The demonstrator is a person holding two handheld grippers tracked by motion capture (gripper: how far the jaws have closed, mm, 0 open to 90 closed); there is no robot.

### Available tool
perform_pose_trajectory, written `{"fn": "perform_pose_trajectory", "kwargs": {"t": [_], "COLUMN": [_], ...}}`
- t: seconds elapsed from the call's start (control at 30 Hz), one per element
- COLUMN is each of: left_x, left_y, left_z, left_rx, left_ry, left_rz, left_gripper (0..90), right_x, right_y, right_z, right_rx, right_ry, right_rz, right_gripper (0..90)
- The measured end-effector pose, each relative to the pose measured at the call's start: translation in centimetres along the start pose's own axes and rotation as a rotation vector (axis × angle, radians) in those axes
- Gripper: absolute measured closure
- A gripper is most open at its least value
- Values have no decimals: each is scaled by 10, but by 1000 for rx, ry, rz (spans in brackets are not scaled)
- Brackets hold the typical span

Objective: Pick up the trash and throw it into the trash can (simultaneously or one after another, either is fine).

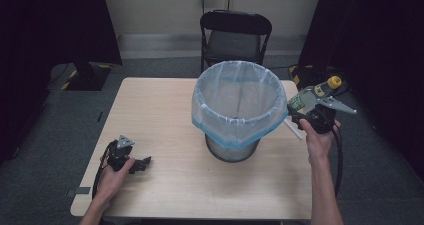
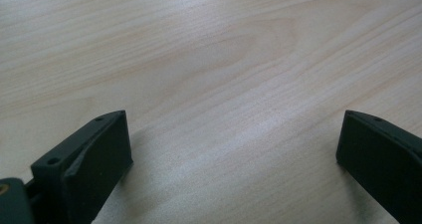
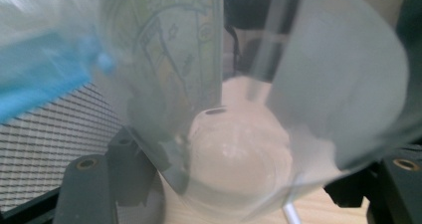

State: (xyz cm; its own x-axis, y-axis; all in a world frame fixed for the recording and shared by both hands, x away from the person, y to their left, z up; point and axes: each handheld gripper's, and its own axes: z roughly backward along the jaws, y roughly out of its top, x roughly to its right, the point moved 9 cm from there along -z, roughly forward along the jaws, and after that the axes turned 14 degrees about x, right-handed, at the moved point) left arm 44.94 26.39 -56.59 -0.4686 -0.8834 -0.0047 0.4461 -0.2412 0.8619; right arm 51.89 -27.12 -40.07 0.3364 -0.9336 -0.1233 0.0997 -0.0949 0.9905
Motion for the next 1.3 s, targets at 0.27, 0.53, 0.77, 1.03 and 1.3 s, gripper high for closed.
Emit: {"fn": "perform_pose_trajectory", "kwargs": {"t": [0.27,0.53,0.77,1.03,1.3], "left_x": [0,0,0,0,0], "left_y": [0,0,0,0,0], "left_z": [0,0,0,0,0], "left_rx": [1,1,1,1,0], "left_ry": [0,0,0,0,0], "left_rz": [1,1,1,2,0], "left_gripper": [2,3,3,2,3], "right_x": [1,-1,-3,-5,-13], "right_y": [17,30,35,53,70], "right_z": [9,19,21,33,35], "right_rx": [50,91,106,164,219], "right_ry": [-15,-13,-18,-31,-5], "right_rz": [-2,-1,5,32,28], "right_gripper": [281,281,281,282,282]}}
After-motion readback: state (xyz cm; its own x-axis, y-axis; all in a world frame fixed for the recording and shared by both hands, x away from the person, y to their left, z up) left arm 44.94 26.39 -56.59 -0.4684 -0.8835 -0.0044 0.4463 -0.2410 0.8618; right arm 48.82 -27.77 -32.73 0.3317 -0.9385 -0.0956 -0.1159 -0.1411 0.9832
